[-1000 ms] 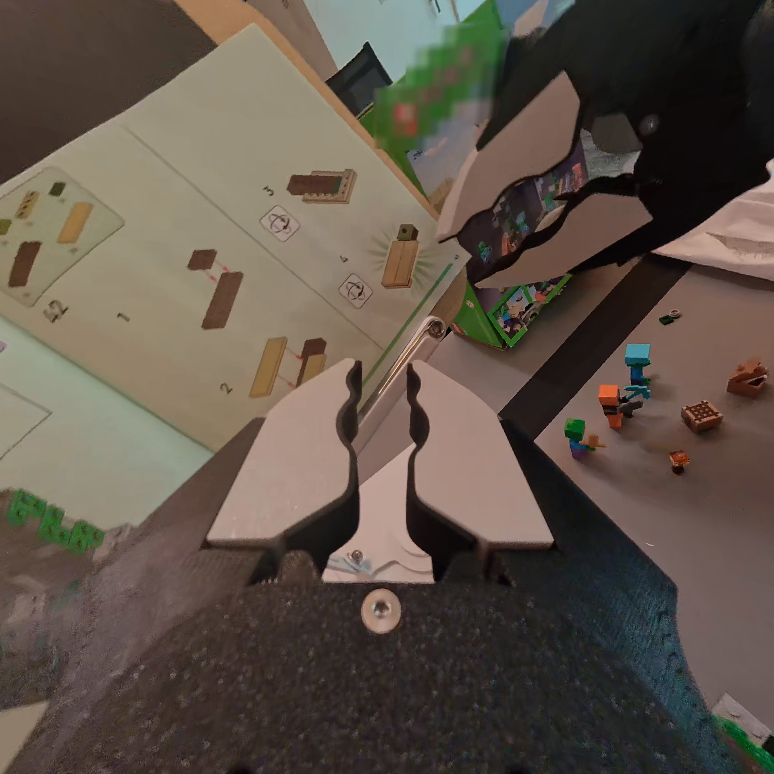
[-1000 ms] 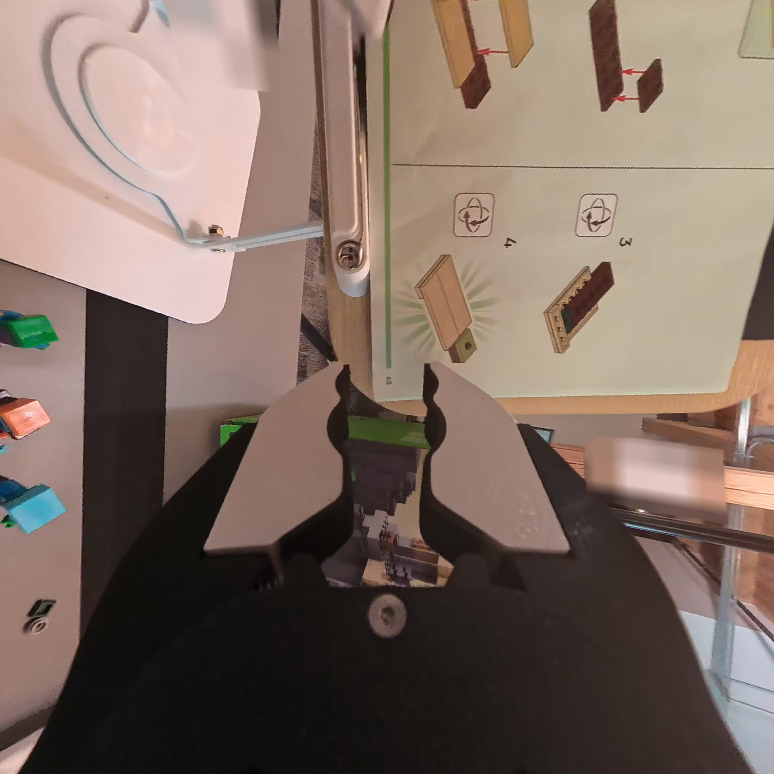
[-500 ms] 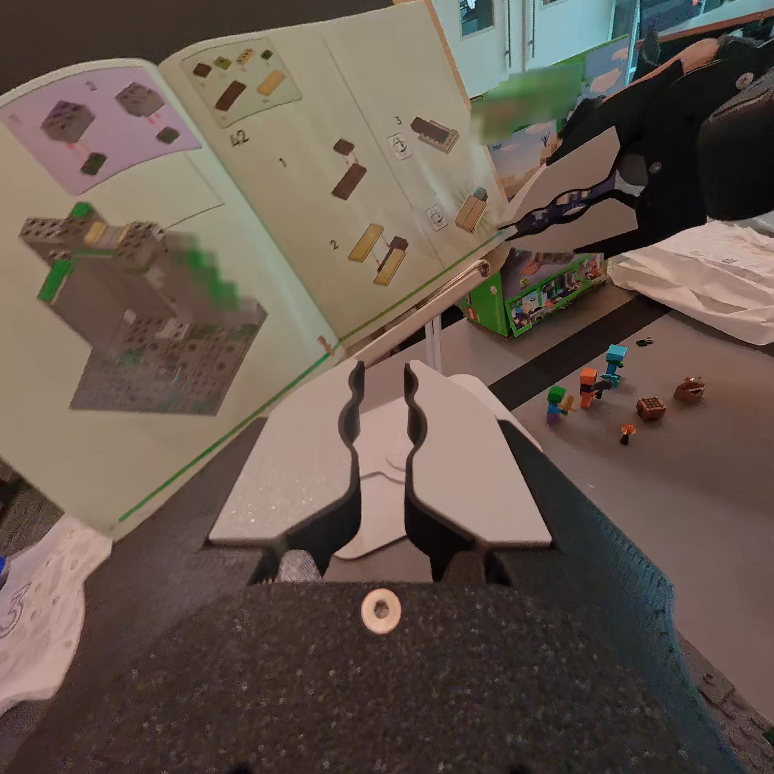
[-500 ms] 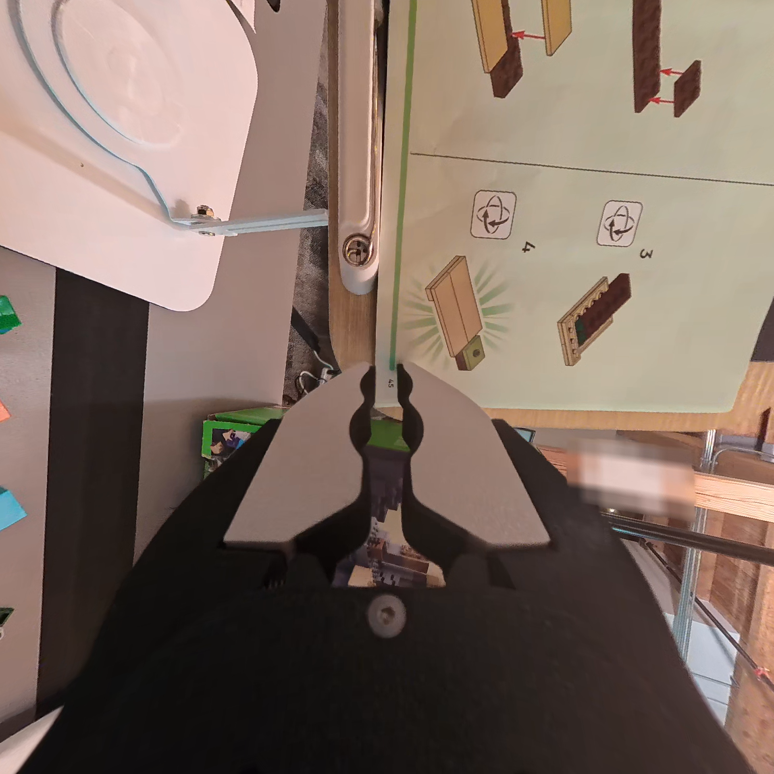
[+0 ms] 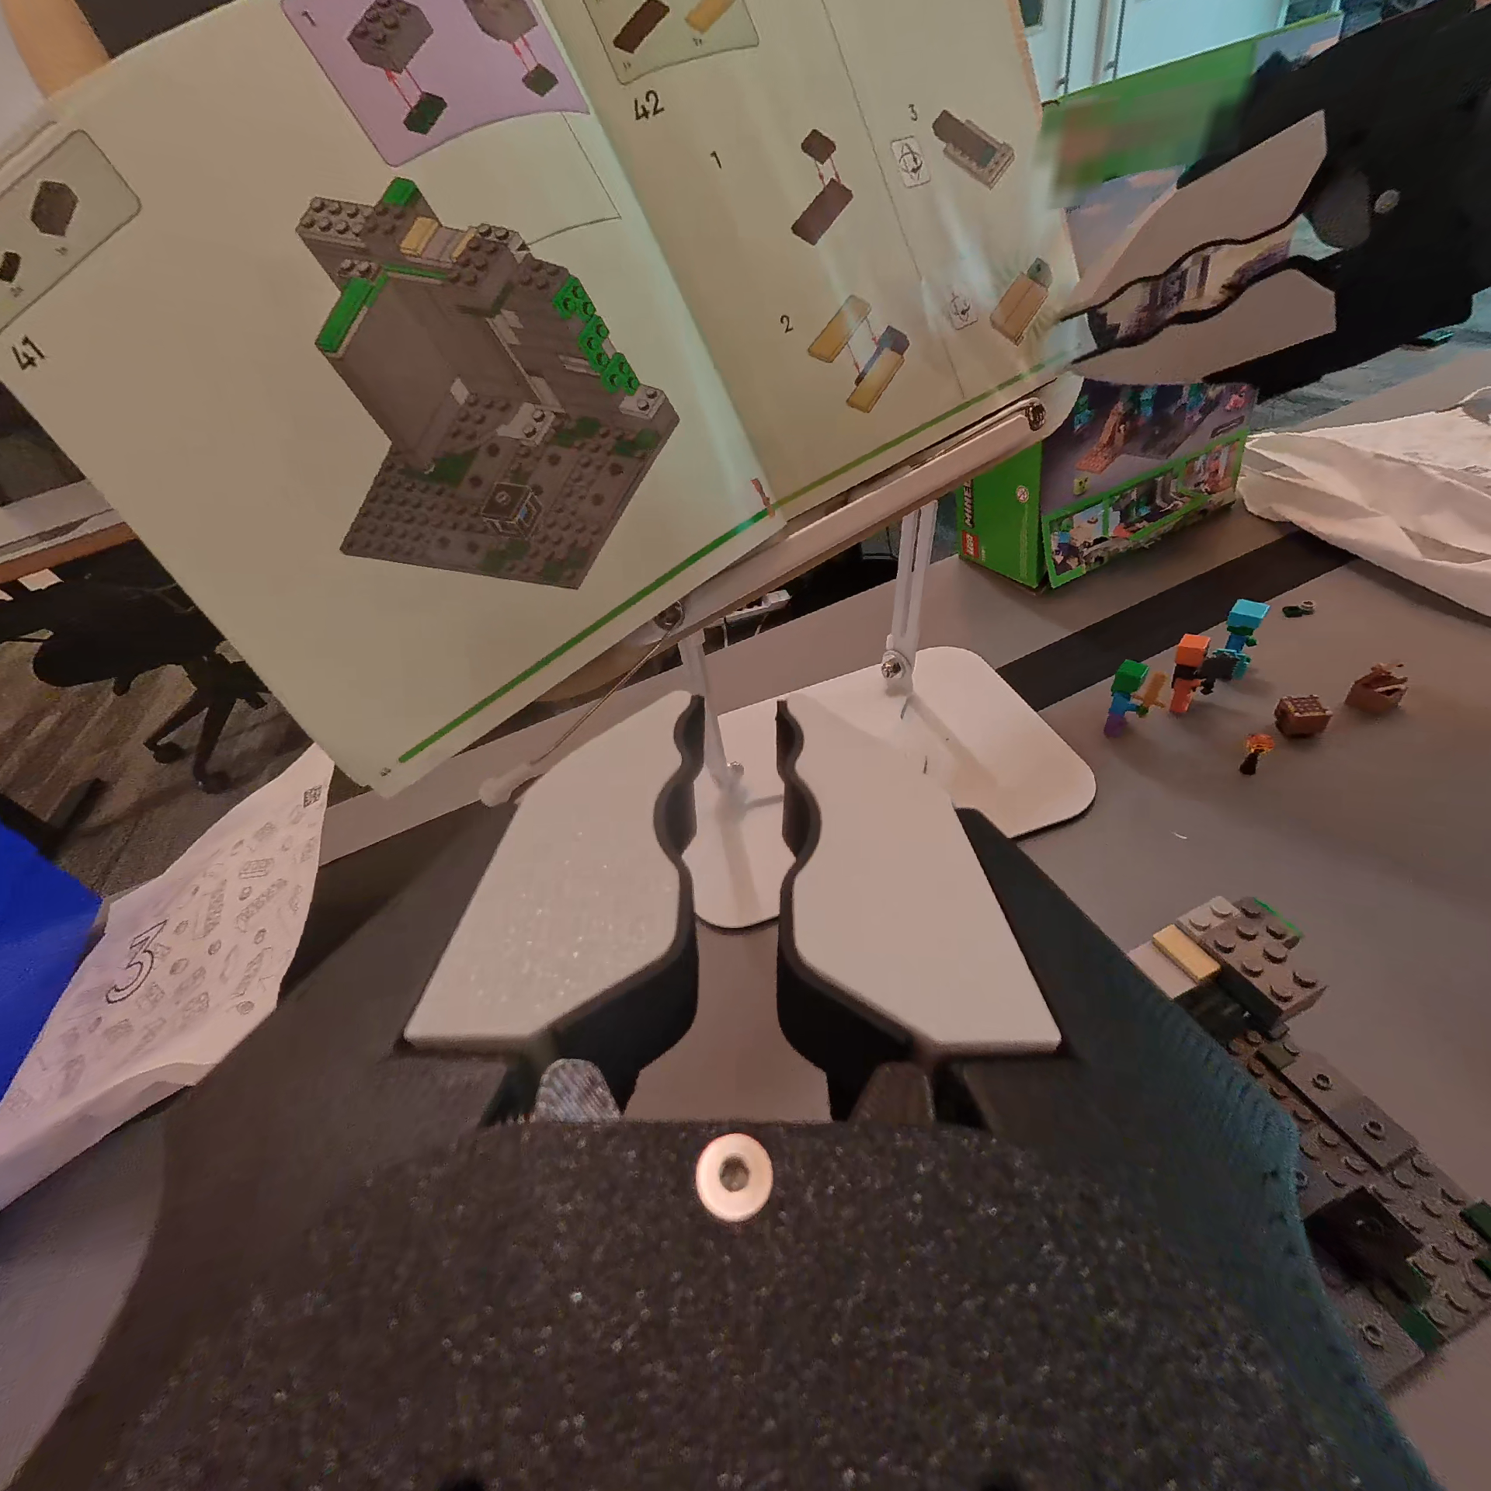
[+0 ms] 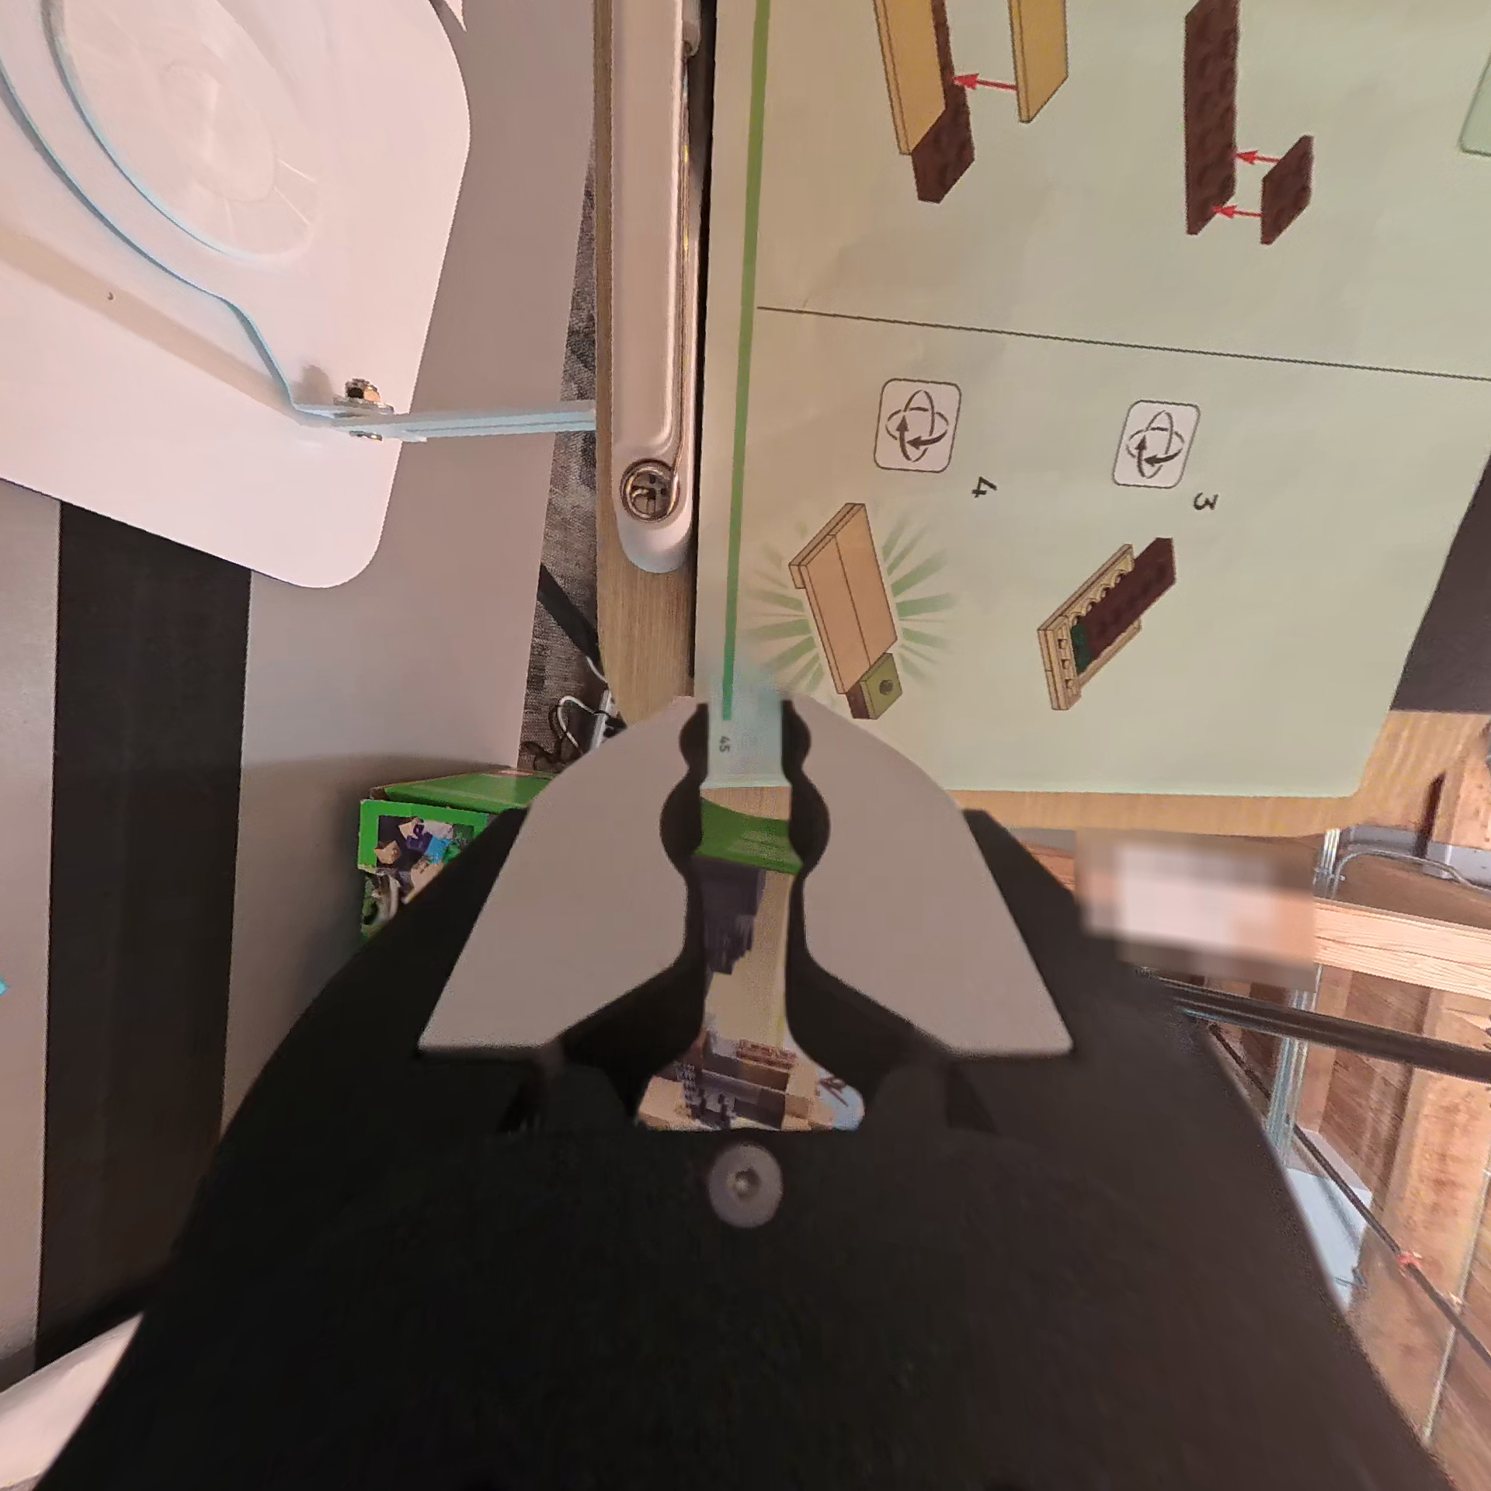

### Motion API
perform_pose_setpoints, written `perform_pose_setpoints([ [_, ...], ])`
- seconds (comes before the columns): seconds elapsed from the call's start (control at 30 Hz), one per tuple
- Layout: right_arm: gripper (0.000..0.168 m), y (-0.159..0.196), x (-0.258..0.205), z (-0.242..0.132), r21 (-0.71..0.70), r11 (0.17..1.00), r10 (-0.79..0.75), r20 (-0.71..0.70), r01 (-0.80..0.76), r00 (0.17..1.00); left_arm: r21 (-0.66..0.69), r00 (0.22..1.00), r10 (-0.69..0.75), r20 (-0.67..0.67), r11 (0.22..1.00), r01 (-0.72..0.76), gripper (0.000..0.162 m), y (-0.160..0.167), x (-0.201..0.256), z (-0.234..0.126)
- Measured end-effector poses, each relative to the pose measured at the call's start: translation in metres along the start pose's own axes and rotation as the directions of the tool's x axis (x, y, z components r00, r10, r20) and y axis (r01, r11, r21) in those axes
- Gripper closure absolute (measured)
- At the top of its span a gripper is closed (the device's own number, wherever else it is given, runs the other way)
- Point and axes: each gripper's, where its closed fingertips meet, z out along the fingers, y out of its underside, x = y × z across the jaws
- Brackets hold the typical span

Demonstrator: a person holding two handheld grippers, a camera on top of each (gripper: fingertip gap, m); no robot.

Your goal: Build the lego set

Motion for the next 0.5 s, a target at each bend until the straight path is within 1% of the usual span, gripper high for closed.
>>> perform_pose_setpoints([
  [0.1,0.133,0.0041,0.0012,0.0019,-0.025,1.000,0.002,-0.026,-0.003,1.000,0.006,1.000,-0.016,-0.008,1.000,0.016,0.146,0.0002,-0.0009,0.0000],
  [0.13,0.128,0.0056,0.0009,0.0033,-0.035,0.999,-0.008,-0.033,0.007,0.999,0.005,1.000,-0.018,-0.010,1.000,0.018,0.146,0.0010,-0.0006,0.0004],
  [0.17,0.127,0.0060,-0.0001,0.0047,-0.040,0.999,-0.021,-0.038,0.019,0.999,0.003,1.000,-0.018,-0.011,1.000,0.018,0.146,0.0023,-0.0002,0.0008],
  [0.2,0.129,0.0057,-0.0005,0.0056,-0.040,0.999,-0.031,-0.042,0.030,0.999,0.001,1.000,-0.016,-0.012,1.000,0.016,0.146,0.0034,0.0003,0.0010],
  [0.27,0.139,0.0046,0.0006,0.0064,-0.040,0.998,-0.044,-0.049,0.042,0.998,0.001,1.000,-0.015,-0.019,1.000,0.015,0.146,0.0043,0.0016,0.0013],
  [0.33,0.142,0.0039,0.0013,0.0065,-0.038,0.998,-0.046,-0.046,0.044,0.998,0.001,1.000,-0.011,-0.021,1.000,0.012,0.147,0.0044,0.0016,0.0010],
  [0.43,0.160,0.0028,0.0038,0.0045,-0.028,0.998,-0.055,-0.049,0.054,0.997,0.004,1.000,-0.012,-0.026,1.000,0.012,0.147,0.0042,0.0014,0.0005],
  [0.5,0.163,0.0021,0.0051,0.0028,-0.022,0.999,-0.048,-0.034,0.047,0.998,0.004,0.999,-0.012,-0.031,1.000,0.012,0.147,0.0046,0.0015,0.0005],
])
